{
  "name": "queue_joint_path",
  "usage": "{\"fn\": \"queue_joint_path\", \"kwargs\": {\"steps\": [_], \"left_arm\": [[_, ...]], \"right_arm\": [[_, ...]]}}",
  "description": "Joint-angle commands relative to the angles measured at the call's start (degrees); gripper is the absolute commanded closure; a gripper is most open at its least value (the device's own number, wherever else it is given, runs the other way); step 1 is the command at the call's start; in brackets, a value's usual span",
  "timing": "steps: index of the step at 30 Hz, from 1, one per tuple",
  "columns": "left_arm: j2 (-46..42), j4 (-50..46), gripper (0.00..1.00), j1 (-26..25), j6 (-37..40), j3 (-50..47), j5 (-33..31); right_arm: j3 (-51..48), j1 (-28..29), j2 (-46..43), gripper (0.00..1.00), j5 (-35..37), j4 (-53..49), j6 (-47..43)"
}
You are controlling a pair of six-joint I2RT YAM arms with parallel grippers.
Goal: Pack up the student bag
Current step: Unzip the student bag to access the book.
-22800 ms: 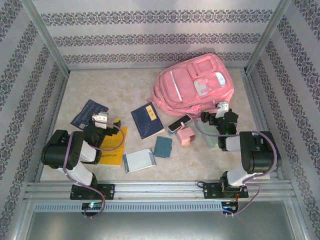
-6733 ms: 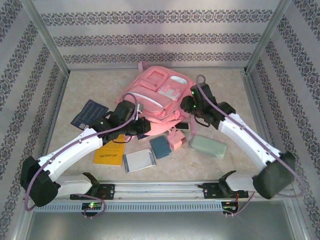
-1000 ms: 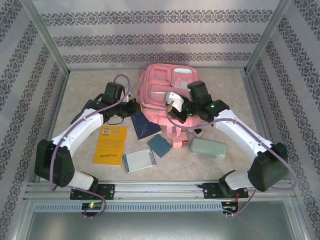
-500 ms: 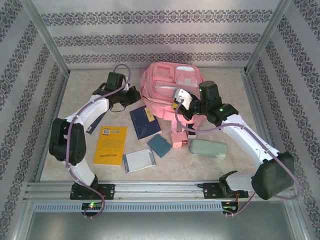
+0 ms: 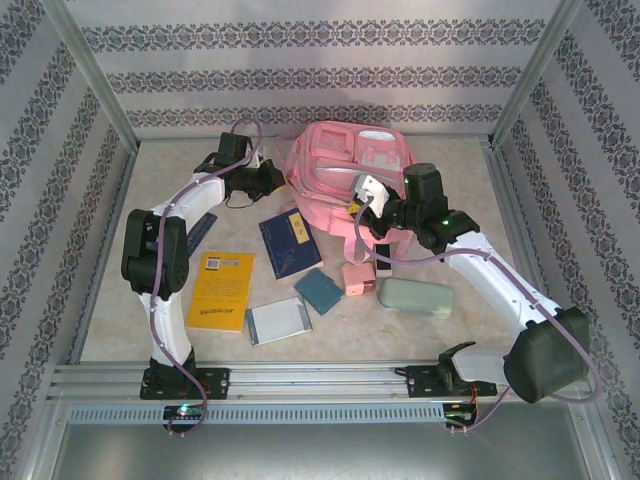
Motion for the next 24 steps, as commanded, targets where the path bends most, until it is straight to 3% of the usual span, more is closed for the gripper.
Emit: {"fn": "queue_joint_path", "kwargs": {"steps": [1,5,8,18,24], "left_arm": [[-0.38,-1.41,0.85,3.4,-0.24,2.5,-3.88],[-5.36,-3.46,0.61,4.28,0.23,1.29,-6.29],[-10.56,-5.66,0.5,5.16,0.25,-0.34,-10.66],[-26.09,-6.58,0.44,5.79,-2.93,-6.97,-18.55],[-33.98,-10.61,0.44,5.8,-2.06,-9.9,-19.89]], "right_arm": [[2.31,-1.07,-1.5,1.0,-4.23,5.83,1.66],[5.29,-2.43,1.17,1.0,-5.24,6.6,2.09],[8.24,-2.82,3.72,1.0,-7.05,5.93,0.43],[21.89,2.76,16.52,1.0,-12.57,2.79,-9.45],[30.87,10.18,22.74,1.0,-13.49,-7.47,-19.56]]}}
